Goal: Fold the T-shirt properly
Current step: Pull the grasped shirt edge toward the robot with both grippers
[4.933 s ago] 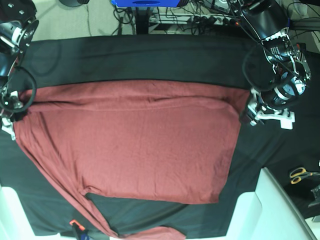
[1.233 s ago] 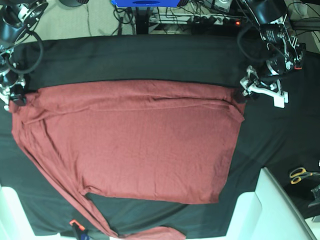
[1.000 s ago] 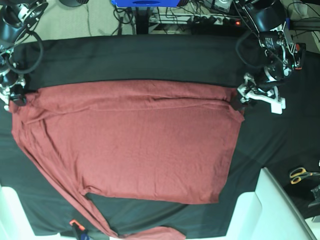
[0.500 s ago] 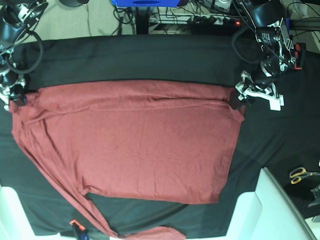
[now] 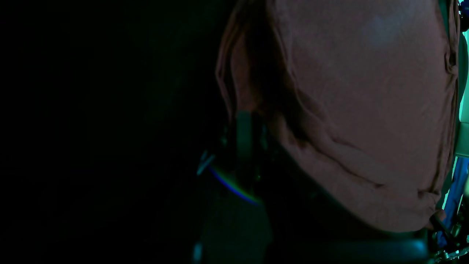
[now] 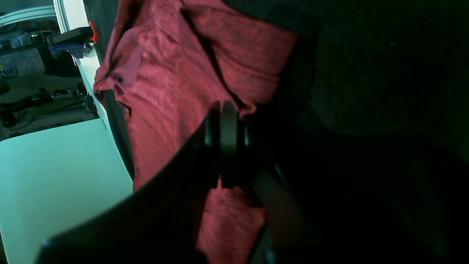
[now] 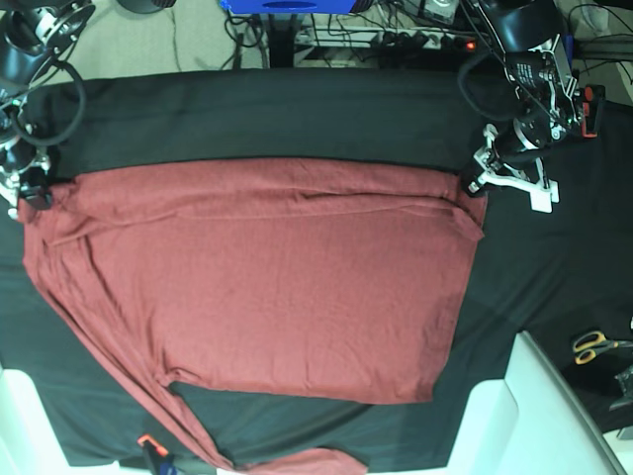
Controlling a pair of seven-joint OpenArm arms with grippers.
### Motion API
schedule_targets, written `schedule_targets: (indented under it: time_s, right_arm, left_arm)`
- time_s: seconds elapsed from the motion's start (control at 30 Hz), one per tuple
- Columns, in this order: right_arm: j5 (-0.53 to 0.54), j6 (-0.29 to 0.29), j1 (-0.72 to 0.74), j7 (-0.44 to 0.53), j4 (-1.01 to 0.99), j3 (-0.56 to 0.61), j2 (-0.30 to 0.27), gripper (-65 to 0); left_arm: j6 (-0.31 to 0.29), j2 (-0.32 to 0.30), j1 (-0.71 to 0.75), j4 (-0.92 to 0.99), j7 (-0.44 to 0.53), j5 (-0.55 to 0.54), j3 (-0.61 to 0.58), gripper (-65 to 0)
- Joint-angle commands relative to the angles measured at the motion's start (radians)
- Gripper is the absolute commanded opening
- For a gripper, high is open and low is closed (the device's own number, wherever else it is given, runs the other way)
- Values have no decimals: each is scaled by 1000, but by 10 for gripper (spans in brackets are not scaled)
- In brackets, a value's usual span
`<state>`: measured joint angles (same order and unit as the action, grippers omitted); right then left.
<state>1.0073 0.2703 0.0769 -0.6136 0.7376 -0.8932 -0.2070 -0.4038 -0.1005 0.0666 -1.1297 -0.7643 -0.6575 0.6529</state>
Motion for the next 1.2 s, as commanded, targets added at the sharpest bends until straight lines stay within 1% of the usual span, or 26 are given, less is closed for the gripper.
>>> schedule_targets:
  time_s: [0.0,0.13,0.2,0.27,0.43,0.53,0.6,0.73,0.8,0.87,0.93,0.97,1.07,1.17]
  right_arm:
    - [8,-1,1,-9,10,-4,-10,-648]
    - [9,-1,1,-71,23,-5,-15,-648]
    - [9,-1,-7,-75,58,-10,-12,-648]
    - [9,-6,-24,-79,98,-45,-7,-648]
    - [8,-9,-48,-96,132,-73,-15,-648]
    - [8,-9,-53,-114,132,-73,-18,-648]
    - [8,-9,-65,-121,135,-73,-18,-648]
    - [8,-9,-105,-130,227,-73,-10,-648]
    - [8,-10,-118,-145,271,-73,-10,-648]
    - [9,-47,-122,-170,299,-76,-9,-648]
    - [11,-67,-136,-193,302,-114,-6,-648]
    - [21,-69,-141,-208,302,-136,5,-648]
    - [31,-72,-159,-246,313,-182,13,-648]
    - [35,-72,-187,-257,337,-183,17,-648]
  left_arm:
    - [-7,-11,-9,-13,6,-9,5,-650]
    - [-5,-23,6,-20,-1,-14,6,-650]
    - [-5,-25,26,-22,-2,-17,9,-650]
    - [-5,-25,46,-45,-2,-17,9,-650]
    - [-5,-15,120,-154,-8,-18,9,-650]
    - [-5,-15,140,-195,-54,-20,9,-650]
    - [-5,-14,155,-218,-70,-20,35,-650]
    - [-5,-8,181,-267,-80,-20,84,-650]
    - [-5,-11,190,-290,-119,-20,87,-650]
    - [-5,-9,194,-307,-143,-20,87,-650]
    - [-5,-9,212,-312,-146,-20,87,-650]
    - [-5,-8,221,-312,-145,-20,87,-650]
    - [-5,-8,233,-312,-145,-20,87,-650]
    - [-8,-12,259,-313,-145,-20,87,-650]
